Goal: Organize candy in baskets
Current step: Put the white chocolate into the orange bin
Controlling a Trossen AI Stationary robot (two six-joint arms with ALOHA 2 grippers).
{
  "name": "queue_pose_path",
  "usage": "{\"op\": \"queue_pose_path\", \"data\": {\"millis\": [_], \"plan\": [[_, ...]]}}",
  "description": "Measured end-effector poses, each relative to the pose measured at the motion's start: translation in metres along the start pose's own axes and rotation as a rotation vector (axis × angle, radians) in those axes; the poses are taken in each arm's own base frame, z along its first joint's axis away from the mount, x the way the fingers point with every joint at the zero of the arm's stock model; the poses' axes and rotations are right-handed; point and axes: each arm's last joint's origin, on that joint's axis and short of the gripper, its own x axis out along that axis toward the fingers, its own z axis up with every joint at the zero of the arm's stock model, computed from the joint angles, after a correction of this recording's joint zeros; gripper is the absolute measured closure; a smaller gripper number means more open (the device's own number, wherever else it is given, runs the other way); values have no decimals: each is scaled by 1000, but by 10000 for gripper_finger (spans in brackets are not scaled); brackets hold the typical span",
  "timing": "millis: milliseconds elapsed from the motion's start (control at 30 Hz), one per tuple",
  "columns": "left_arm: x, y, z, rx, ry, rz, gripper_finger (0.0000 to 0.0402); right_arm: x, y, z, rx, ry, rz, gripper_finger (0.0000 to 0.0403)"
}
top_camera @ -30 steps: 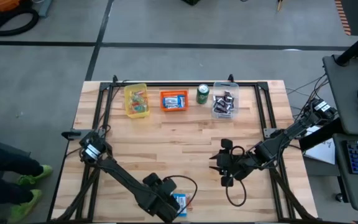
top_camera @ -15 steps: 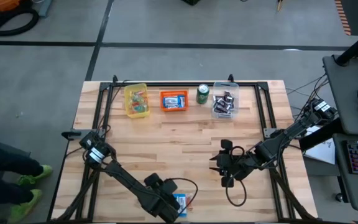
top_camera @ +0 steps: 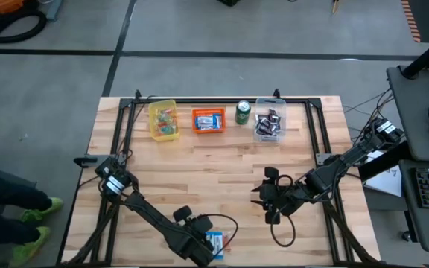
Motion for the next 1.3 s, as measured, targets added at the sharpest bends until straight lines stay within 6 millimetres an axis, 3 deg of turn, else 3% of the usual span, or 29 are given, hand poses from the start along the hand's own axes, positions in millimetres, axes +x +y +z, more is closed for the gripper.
{"op": "queue_pose_path", "data": {"millis": [133, 367, 600, 767, 1033, 1300], "plan": [[-17, 3, 5, 64, -38, -32, 382, 0, 1, 0, -3, -11, 6, 250], [-67, 13, 13, 302, -380, 14, 376, 7, 5, -3, 13, -126, 57, 250], [-119, 30, 40, 302, -669, 36, 377, 18, 6, -12, 72, -296, 112, 250], [-148, 25, 53, 466, -802, 1, 377, 30, 13, -12, 84, -383, 137, 250], [-165, 31, 70, 610, -842, -53, 377, 45, 25, -4, 100, -455, 157, 250], [-132, 34, 66, 605, -837, -141, 377, 49, 29, 1, 101, -457, 158, 250]]}}
